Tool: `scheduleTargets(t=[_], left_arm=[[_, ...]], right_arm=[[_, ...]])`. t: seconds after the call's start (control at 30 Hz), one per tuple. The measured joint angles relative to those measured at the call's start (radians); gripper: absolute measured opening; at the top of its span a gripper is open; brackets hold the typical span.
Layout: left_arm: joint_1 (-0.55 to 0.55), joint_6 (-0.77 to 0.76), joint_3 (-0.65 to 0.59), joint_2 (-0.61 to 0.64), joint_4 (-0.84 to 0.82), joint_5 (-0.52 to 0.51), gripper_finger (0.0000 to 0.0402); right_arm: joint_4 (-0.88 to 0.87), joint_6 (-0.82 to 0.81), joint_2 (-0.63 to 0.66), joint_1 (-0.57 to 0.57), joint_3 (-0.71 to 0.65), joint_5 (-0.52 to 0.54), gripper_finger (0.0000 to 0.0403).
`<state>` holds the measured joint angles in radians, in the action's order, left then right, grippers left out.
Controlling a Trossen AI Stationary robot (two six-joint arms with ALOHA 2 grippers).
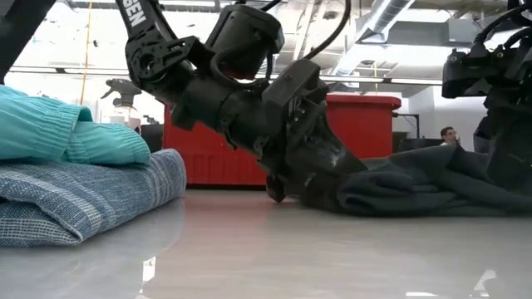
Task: Fold Laundry from Bin
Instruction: Fold the black shorts from the red organizer bin, then stack the black shorts on top of the folded light blue shorts
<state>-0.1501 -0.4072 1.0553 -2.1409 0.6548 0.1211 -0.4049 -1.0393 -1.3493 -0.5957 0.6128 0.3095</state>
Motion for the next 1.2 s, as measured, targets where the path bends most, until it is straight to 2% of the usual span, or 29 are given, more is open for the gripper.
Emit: scheduleTargets(t=[0.23,0.37,0.5,0.67,0.73,0.9,1.07,1.2], left_arm=[[0.012,-0.027,0.015,-0.004,-0.035,0.02,0.0178],[0.05,-0.153,0.012,0.022,-0.02,0.144,0.0178],[0.08,-0.186,0.009,0.099,-0.021,0.19,0.0178],[0.115,-0.12,0.01,0.219,-0.189,0.225,0.0178],[0.122,-0.088,0.009,0.271,-0.265,0.196,0.0178],[0.137,-0.129,0.011,0.37,-0.472,-0.006,0.0178],[0.167,-0.328,0.01,0.39,-0.529,-0.024,0.0178],[0.181,-0.448,0.01,0.389,-0.549,-0.019,0.0178]], right_arm=[[0.007,0.0,-0.054,0.001,0.001,-0.066,0.0035],[0.082,-0.002,-0.062,0.001,0.001,-0.122,0.0037],[0.109,-0.002,-0.037,-0.006,0.001,-0.128,0.0038],[0.101,-0.007,0.005,-0.007,0.001,-0.128,0.0038],[0.098,-0.007,0.03,-0.004,0.007,-0.127,0.0038],[0.056,0.0,0.122,-0.005,0.045,-0.078,0.0038],[-0.048,-0.031,0.251,-0.006,0.095,0.004,0.0038],[-0.242,-0.241,0.339,-0.004,0.12,0.042,0.0027]])
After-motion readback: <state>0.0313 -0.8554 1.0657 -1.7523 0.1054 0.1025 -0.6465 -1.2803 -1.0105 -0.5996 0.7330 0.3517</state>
